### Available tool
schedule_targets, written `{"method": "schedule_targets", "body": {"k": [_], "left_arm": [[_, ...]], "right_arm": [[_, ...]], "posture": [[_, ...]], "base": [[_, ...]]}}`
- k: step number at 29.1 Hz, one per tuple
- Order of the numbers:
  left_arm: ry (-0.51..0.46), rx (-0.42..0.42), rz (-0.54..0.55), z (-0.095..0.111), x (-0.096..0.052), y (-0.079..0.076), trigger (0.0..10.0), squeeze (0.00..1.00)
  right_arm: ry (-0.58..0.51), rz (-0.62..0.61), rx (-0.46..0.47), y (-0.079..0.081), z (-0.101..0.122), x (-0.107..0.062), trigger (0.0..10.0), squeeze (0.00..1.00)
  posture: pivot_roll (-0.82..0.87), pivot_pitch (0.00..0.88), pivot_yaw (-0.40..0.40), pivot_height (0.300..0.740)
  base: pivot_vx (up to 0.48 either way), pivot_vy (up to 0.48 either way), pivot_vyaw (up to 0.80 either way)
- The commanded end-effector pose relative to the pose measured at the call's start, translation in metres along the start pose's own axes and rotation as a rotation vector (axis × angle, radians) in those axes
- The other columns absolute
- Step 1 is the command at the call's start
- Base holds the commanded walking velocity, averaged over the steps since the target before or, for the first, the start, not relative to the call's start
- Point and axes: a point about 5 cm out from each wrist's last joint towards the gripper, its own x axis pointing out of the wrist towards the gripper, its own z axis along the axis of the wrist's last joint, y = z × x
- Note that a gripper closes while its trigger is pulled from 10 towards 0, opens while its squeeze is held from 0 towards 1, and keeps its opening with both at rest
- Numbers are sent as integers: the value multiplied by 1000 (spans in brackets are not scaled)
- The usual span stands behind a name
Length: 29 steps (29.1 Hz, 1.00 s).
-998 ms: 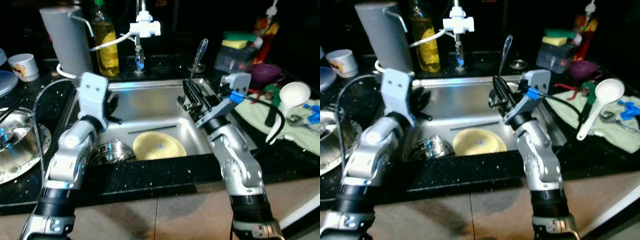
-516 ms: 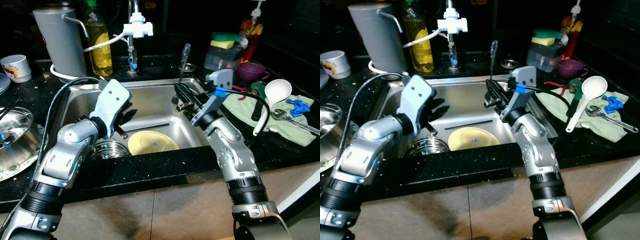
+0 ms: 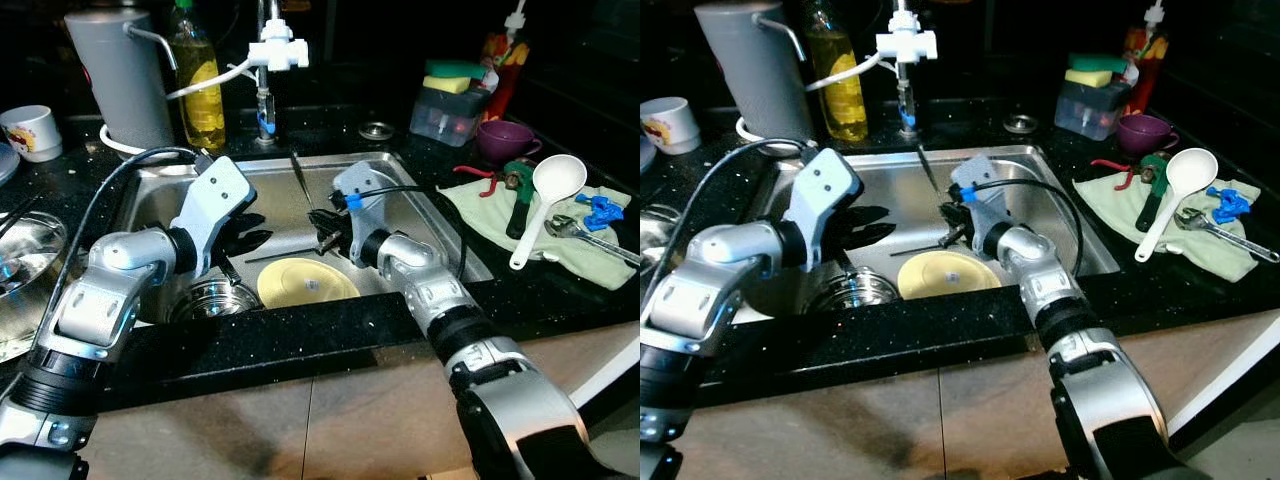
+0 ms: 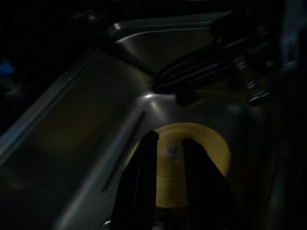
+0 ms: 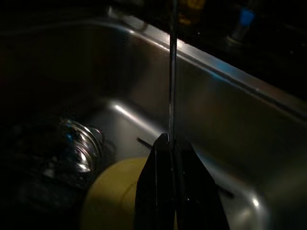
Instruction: Kitchen organization
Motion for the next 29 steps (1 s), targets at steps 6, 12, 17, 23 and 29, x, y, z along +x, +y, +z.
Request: {"method": "schedule_targets", "body": {"k": [6,12,17,23,29], "left_arm": [[82,40,-50,-9,-7,-4,10000,0],[131,55,-80,-14,-11,-5,10000,0],[151,66,-92,-16,-11,-6,10000,0],[152,73,-100,-15,-10,-7,10000,0],[114,61,-69,-10,-8,-5,10000,0]], "right_arm": [[96,32,-146,5,-7,4,10000,0],[156,74,-186,8,-14,6,10000,0],[203,98,-208,9,-20,4,10000,0],[215,94,-218,8,-23,4,10000,835],[151,59,-194,4,-14,4,10000,0]], "posture": [[22,140,-39,740],[27,144,-41,740],[27,144,-41,740],[19,143,-34,740],[17,142,-32,740]], "base": [[0,0,0],[0,0,0],[0,0,0],[0,0,0],[0,0,0]]}}
